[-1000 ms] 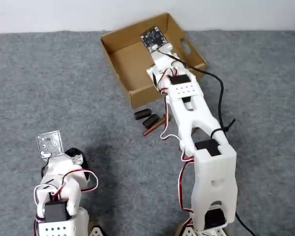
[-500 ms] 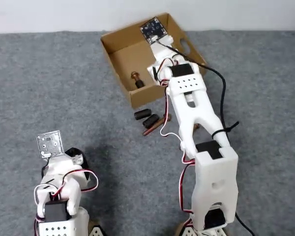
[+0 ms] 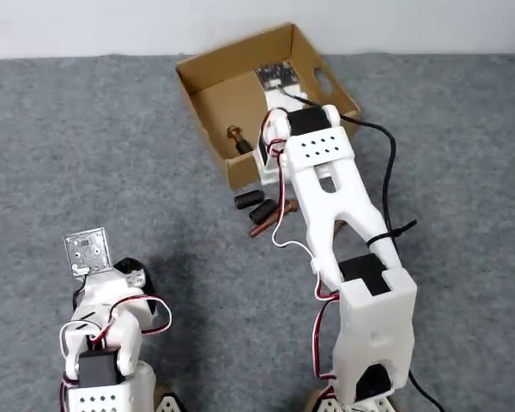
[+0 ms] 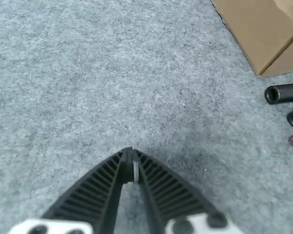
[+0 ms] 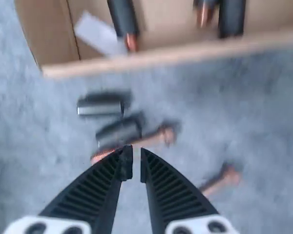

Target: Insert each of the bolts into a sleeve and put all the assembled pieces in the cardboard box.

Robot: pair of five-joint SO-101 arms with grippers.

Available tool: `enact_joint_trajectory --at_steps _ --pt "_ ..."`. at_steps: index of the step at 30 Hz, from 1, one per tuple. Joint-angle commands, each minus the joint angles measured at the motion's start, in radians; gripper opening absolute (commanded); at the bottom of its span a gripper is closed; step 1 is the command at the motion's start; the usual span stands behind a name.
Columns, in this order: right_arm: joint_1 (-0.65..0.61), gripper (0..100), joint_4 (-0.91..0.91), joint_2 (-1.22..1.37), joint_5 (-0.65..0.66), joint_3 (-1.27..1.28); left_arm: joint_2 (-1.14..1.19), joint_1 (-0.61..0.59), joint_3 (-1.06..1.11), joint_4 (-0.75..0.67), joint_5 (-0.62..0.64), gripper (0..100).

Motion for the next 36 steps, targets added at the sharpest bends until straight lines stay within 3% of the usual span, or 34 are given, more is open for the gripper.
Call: enact_joint_trajectory --at_steps 1,8,11,18,27,36 --pt "-0.012 1.2 0.12 -0.067 -0.091 -0.051 0.0 -0.009 -0.004 -0.023 0.008 1" --pt "-0.016 1.3 0.292 -0.065 -0.267 -0.051 0.0 -0.009 -0.004 -0.021 0.008 1" --pt "-0.048 3.3 0.263 -0.064 -0.281 -0.051 0.0 -0.009 -0.004 -0.02 0.008 1" --pt "-0.134 20.3 0.093 0.004 -0.296 -0.055 0.0 -0.011 -0.004 -0.02 0.008 1" --pt "-0.153 13.3 -0.094 0.13 -0.301 -0.055 0.0 -0.012 -0.004 -0.021 0.008 1" --pt "-0.148 13.0 -0.107 0.203 -0.308 -0.055 0.0 -0.035 -0.004 -0.023 0.008 1"
